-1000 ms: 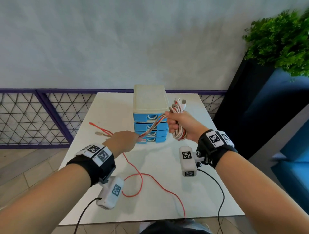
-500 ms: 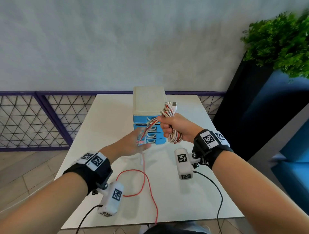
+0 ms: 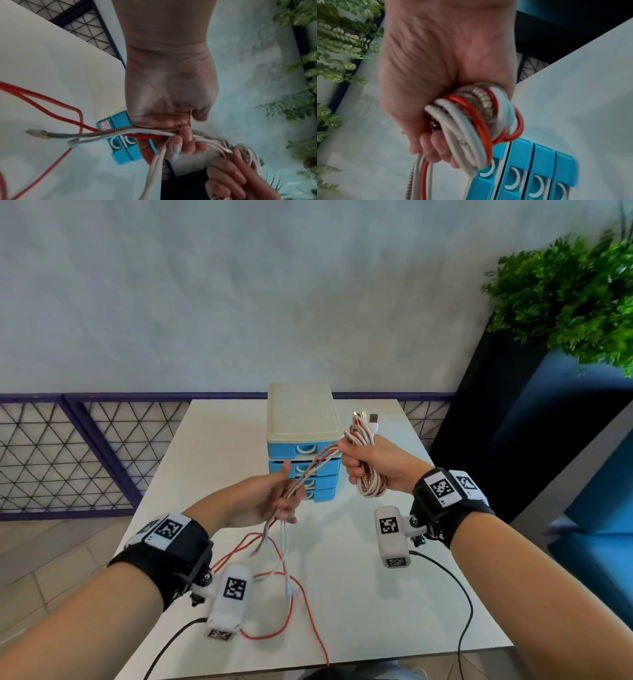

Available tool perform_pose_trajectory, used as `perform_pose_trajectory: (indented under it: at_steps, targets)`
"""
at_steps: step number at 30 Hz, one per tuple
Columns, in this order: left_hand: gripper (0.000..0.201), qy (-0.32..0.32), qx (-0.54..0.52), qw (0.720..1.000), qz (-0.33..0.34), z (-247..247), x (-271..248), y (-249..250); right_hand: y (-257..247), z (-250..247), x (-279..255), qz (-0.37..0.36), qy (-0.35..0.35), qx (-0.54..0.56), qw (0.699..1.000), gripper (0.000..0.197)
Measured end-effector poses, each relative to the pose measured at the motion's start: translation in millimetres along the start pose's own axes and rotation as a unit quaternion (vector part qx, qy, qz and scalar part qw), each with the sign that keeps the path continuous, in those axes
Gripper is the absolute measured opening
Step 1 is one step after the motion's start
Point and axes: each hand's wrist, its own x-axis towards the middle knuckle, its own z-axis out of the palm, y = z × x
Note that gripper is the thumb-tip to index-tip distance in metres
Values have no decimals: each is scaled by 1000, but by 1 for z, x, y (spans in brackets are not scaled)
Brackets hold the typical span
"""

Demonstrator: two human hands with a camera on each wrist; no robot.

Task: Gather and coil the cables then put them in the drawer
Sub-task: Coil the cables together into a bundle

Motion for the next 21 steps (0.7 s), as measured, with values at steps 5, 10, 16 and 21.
perform_pose_trajectory:
  at_steps: [5,10,16,21]
  targets:
    - [31,36,-16,997,74,9,0,8,3,8,5,-26,57,0,998,26]
    - [32,160,146,963,158,34,6,14,8,18,11,1,113,-43,993,43]
    - [31,220,323,893,221,57,14,10,12,34,11,36,93,16,995,78]
    - [38,267,437,825,238,72,18,13,10,46,6,43,34,113,992,75]
